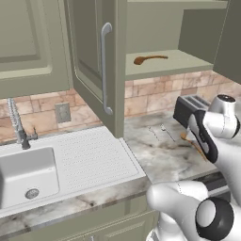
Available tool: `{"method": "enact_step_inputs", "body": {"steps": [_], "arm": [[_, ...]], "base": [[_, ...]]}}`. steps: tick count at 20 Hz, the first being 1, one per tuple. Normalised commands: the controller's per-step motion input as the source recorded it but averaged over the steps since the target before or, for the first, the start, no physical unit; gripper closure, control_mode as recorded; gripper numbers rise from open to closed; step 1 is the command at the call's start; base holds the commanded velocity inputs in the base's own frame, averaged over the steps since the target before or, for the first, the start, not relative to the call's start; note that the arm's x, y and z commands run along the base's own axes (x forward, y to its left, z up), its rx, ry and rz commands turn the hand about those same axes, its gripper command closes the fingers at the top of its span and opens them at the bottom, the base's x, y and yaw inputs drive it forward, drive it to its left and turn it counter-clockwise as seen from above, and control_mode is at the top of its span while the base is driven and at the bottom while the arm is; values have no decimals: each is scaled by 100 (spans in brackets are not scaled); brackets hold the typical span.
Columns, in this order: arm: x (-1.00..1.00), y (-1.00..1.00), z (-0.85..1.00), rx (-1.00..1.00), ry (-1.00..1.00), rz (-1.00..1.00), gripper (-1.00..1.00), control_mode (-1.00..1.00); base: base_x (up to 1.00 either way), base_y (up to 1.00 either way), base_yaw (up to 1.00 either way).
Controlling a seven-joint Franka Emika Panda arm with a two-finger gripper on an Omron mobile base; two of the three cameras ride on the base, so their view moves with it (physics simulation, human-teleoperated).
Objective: Organize the utensils by type. Pick up the wooden spoons from the counter and place them in the open cabinet. Then pick up the metallic utensils from the counter and place them in the open drawer.
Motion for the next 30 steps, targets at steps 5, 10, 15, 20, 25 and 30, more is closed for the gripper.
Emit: {"method": "enact_step_inputs", "body": {"steps": [5,10,15,20,25,30], "arm": [[18,-5,-8,-12,19,-5,-100,-100],[18,-29,-29,-11,0,0,-100,-100],[26,-33,-35,0,-5,3,-100,-100],[31,-20,-31,1,-12,9,-100,-100],[40,-8,-7,1,-1,13,-100,-100],[31,-3,-6,0,7,13,-100,-100]], "base": [[0,0,0],[0,0,0],[0,0,0],[0,0,0],[0,0,0],[0,0,0]]}}
